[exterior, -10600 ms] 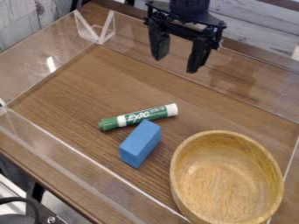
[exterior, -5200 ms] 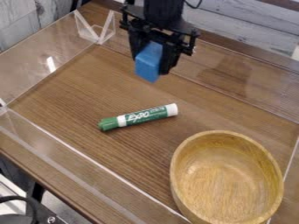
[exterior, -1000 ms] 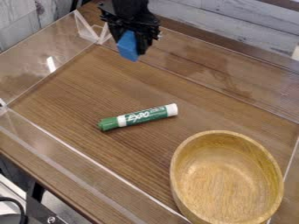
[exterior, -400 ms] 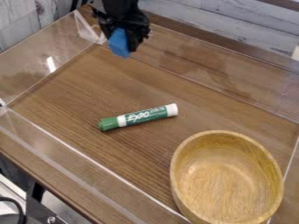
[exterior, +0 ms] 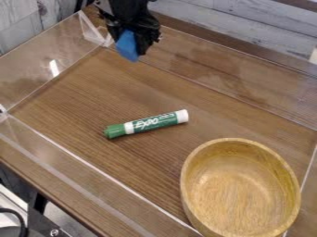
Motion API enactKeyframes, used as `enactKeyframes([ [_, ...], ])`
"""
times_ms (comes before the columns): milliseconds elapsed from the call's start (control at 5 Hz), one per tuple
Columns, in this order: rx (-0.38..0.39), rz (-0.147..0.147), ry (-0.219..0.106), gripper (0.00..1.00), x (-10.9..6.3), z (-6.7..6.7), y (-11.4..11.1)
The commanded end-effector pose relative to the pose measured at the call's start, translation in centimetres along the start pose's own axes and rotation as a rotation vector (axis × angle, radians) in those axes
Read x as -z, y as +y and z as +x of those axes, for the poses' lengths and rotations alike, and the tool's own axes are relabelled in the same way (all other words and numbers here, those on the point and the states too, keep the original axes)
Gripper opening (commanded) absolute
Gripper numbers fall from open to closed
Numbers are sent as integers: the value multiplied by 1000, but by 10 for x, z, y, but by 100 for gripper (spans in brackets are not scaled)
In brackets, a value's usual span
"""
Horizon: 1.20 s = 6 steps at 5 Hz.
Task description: Put the blue block in the brown bowl
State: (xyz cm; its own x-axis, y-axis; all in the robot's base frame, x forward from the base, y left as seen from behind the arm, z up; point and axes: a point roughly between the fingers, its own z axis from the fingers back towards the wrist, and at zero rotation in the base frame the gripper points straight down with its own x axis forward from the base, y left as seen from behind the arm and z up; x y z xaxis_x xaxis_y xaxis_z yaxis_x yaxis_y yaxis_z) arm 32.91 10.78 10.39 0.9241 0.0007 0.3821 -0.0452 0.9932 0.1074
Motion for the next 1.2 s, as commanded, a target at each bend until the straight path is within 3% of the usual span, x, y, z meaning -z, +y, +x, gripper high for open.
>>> enactKeyframes([
  [0,13,33,-89,0,-20,15,1],
  [200,19,37,-95,0,-20,14,-1],
  [600,50,44,-145,0,-27,18,-7],
  [1000,58,56,-154,0,-28,14,-12],
])
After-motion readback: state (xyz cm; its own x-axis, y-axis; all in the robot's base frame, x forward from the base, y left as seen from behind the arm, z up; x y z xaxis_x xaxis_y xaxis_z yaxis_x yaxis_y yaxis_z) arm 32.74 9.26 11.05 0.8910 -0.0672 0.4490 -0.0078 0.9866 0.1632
